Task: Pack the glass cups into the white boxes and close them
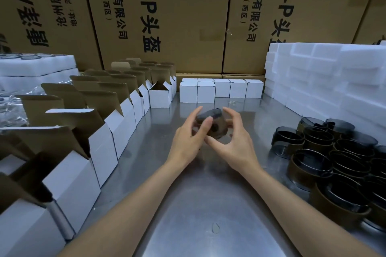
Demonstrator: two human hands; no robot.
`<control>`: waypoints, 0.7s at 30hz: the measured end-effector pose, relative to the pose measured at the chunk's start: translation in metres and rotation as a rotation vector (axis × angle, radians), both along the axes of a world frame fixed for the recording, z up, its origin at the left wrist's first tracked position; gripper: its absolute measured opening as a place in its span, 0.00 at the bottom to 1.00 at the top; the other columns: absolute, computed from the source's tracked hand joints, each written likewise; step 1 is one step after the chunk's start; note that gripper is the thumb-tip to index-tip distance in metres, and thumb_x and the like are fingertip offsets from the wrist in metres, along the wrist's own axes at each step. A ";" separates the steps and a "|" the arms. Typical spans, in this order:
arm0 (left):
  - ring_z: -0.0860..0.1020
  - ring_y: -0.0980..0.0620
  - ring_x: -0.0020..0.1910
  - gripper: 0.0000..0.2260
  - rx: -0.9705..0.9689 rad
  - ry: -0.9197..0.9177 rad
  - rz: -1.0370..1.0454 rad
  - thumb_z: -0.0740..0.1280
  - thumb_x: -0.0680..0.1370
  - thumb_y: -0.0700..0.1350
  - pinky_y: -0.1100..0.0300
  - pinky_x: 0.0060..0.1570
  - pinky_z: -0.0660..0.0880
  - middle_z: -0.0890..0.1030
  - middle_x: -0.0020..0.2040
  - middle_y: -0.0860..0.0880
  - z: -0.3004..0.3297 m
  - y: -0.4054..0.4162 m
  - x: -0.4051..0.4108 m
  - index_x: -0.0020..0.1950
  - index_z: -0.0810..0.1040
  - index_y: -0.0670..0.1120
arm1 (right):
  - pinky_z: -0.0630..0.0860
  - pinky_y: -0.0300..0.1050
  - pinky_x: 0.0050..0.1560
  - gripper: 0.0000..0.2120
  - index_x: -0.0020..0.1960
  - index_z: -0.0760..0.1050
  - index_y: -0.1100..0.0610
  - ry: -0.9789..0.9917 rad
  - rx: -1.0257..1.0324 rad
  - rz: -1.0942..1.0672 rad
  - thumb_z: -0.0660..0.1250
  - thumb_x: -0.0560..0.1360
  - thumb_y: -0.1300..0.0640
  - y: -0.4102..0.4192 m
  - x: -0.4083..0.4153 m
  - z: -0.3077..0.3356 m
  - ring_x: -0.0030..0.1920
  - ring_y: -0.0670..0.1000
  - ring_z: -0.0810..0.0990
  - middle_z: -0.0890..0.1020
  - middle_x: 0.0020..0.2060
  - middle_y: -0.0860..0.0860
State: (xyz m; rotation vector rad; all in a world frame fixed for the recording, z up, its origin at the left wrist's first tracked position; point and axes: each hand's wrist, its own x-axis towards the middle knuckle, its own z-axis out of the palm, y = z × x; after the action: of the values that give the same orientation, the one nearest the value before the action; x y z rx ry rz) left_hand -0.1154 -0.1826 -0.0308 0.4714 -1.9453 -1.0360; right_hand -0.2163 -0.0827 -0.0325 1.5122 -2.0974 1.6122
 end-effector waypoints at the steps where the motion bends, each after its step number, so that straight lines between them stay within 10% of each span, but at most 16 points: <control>1: 0.80 0.58 0.42 0.24 0.068 0.025 -0.015 0.59 0.73 0.69 0.61 0.40 0.79 0.81 0.48 0.57 0.000 -0.001 0.000 0.65 0.72 0.60 | 0.74 0.45 0.56 0.33 0.65 0.62 0.37 0.016 0.001 0.001 0.67 0.63 0.34 0.000 0.001 0.000 0.56 0.42 0.75 0.76 0.54 0.38; 7: 0.75 0.63 0.31 0.24 0.073 -0.129 -0.037 0.47 0.74 0.70 0.64 0.37 0.72 0.79 0.32 0.62 0.001 0.004 -0.001 0.35 0.77 0.60 | 0.71 0.41 0.46 0.25 0.58 0.68 0.39 0.057 -0.050 -0.187 0.60 0.64 0.31 -0.001 0.003 0.001 0.47 0.41 0.75 0.74 0.49 0.40; 15: 0.81 0.54 0.49 0.25 0.089 -0.049 -0.108 0.65 0.67 0.67 0.58 0.51 0.77 0.83 0.47 0.54 0.001 0.004 0.000 0.53 0.79 0.50 | 0.68 0.43 0.41 0.30 0.60 0.68 0.52 0.236 0.012 -0.369 0.65 0.65 0.35 -0.001 0.006 0.001 0.50 0.52 0.77 0.70 0.50 0.47; 21: 0.77 0.47 0.37 0.31 0.342 -0.088 -0.214 0.64 0.71 0.64 0.51 0.47 0.72 0.77 0.36 0.42 0.004 0.001 -0.001 0.51 0.78 0.35 | 0.67 0.40 0.40 0.31 0.58 0.72 0.52 0.267 -0.017 -0.410 0.65 0.64 0.32 -0.002 0.008 0.003 0.47 0.50 0.77 0.71 0.48 0.46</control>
State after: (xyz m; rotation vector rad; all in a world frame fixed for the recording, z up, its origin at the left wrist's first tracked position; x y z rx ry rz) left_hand -0.1161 -0.1817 -0.0265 0.5094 -1.9319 -1.5213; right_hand -0.2087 -0.0845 -0.0290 1.1200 -2.0635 1.2084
